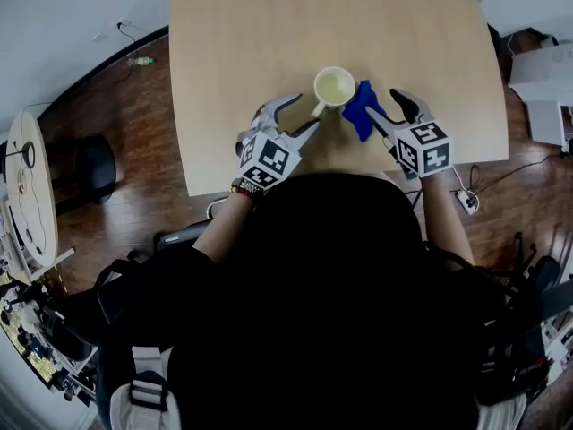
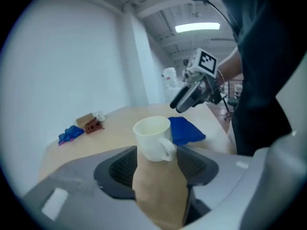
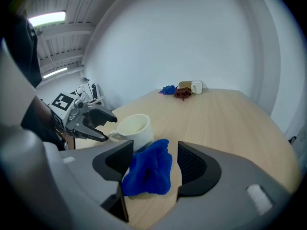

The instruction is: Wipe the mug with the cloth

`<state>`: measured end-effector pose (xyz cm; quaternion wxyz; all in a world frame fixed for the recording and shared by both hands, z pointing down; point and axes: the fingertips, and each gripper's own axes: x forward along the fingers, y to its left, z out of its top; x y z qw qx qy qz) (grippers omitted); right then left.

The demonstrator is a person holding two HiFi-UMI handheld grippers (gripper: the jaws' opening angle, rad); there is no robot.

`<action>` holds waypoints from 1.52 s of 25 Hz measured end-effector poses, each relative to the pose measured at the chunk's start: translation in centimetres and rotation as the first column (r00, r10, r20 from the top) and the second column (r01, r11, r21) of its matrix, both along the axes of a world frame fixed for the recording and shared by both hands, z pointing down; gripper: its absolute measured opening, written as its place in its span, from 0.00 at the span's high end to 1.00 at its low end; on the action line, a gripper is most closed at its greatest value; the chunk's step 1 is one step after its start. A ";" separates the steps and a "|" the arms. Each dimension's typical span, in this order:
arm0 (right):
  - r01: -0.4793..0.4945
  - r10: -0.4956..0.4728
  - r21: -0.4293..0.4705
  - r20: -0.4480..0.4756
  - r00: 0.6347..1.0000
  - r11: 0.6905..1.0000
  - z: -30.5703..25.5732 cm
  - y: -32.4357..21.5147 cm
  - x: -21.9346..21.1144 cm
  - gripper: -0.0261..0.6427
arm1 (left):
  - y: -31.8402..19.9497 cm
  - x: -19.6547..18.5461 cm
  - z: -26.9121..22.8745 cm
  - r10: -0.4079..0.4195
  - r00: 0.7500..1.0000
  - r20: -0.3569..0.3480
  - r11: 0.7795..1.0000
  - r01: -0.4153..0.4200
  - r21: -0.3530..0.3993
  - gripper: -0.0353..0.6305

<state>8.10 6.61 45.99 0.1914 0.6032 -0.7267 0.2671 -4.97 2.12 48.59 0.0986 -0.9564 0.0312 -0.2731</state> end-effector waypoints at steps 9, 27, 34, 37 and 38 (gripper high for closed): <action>-0.113 0.127 0.316 -0.023 0.992 0.942 -10.9 -2.3 2.3 0.54 | -7.4 -3.9 -13.7 -0.316 0.880 -0.353 0.936 0.228 -0.270 0.51; -0.121 0.162 0.359 -0.086 0.983 0.925 -13.0 -1.5 2.4 0.54 | -6.7 -4.8 -14.8 -0.413 0.833 -0.368 0.888 0.277 -0.368 0.48; -0.093 0.138 0.368 -0.099 0.985 0.925 -13.6 -1.8 2.1 0.54 | -6.3 -3.4 -15.7 -0.392 0.833 -0.391 0.896 0.248 -0.369 0.46; -0.077 0.126 0.363 -0.113 0.985 0.928 -13.2 -1.8 1.6 0.54 | -6.0 -3.3 -14.9 -0.383 0.841 -0.381 0.901 0.250 -0.355 0.45; -0.074 0.123 0.358 -0.117 0.985 0.931 -12.9 -1.7 1.5 0.54 | -5.9 -3.3 -14.4 -0.380 0.847 -0.372 0.902 0.250 -0.352 0.43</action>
